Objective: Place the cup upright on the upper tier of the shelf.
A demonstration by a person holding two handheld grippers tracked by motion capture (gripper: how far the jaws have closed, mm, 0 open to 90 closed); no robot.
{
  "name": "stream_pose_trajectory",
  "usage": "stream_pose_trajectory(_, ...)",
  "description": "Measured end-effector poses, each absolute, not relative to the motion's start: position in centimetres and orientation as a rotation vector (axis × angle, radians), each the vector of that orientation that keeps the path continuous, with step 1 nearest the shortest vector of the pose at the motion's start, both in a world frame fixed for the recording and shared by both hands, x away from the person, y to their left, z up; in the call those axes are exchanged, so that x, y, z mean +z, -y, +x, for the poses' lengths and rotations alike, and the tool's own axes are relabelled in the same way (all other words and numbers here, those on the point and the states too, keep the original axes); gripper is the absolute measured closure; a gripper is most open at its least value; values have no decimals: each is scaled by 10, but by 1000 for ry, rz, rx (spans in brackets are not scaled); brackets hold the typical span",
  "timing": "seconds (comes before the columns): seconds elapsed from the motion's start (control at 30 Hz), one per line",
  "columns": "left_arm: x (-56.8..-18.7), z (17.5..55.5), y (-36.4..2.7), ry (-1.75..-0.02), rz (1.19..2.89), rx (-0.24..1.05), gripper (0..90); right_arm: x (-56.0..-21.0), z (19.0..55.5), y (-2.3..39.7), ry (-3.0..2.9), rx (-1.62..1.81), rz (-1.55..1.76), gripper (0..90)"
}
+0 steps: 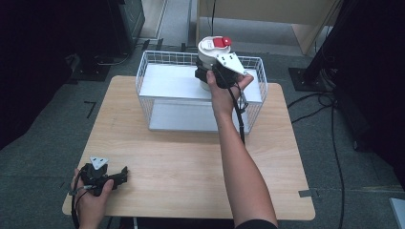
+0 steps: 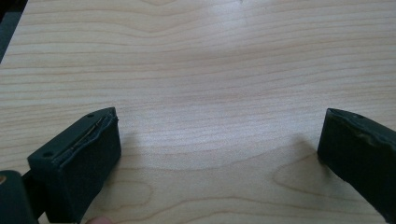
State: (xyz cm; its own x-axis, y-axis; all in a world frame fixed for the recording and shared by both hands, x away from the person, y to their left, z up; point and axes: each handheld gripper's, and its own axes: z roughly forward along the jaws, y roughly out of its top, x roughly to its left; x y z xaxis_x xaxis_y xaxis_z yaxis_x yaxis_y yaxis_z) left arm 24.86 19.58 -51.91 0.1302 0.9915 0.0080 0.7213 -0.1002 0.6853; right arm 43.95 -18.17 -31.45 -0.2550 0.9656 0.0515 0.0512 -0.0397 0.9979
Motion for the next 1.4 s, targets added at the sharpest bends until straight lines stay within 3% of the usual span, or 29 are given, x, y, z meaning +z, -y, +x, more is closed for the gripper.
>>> stream_pose_trajectory(0.4,-519,249,-196,-1645,1881,662,0,-311,434,182,-1421,1421,1140,0)
stream_pose_trajectory(1.4,-519,249,-196,-1643,1889,662,0,-322,385,222,-1438,1414,1114,0)
